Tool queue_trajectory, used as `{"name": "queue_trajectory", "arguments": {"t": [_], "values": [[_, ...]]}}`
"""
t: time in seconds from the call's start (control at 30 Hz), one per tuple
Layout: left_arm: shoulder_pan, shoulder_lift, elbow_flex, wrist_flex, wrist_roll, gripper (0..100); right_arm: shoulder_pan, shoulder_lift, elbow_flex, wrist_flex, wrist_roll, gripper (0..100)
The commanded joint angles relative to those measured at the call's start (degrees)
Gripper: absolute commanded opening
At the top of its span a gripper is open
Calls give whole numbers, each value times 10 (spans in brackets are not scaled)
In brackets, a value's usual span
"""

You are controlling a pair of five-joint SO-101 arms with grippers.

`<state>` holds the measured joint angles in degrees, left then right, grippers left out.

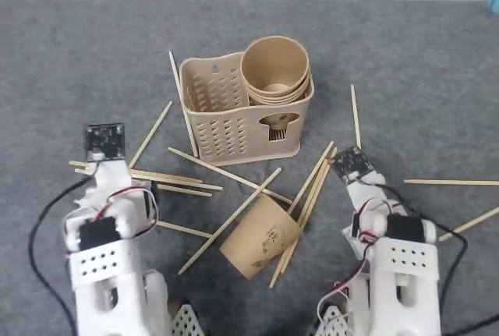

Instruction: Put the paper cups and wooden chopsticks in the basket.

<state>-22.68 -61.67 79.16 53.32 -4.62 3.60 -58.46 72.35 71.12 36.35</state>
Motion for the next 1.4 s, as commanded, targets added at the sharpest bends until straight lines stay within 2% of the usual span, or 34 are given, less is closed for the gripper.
{"name": "queue_trajectory", "arguments": {"t": [0.0, 0.17, 0.4, 0.6, 0.77, 0.9, 1.0, 1.17, 1.37], "values": [[-51, -10, -11, -33, 42, 153, -17, -8, -99, 75, -12, 7], [-65, -10, -13, -33, 53, 7, -101, -10, -145, 116, -62, 7], [-68, -9, -10, -47, 53, 12, -218, -6, -144, 83, -92, 7], [-92, -9, -8, -62, 55, 12, -253, -5, -143, 38, -148, 7], [-121, -9, -17, -74, 92, 12, -285, -5, -143, 36, -153, 7], [-121, -2, -20, -74, 94, 12, -311, -5, -143, 32, -153, 7], [-129, 66, -53, -73, 97, 12, -311, -5, -143, 11, -153, 7], [-200, 248, -133, -121, 98, 12, -310, -5, -143, -8, -153, 7], [-209, 390, -215, -135, 98, 12, -275, -5, -144, -60, -198, 7]]}}
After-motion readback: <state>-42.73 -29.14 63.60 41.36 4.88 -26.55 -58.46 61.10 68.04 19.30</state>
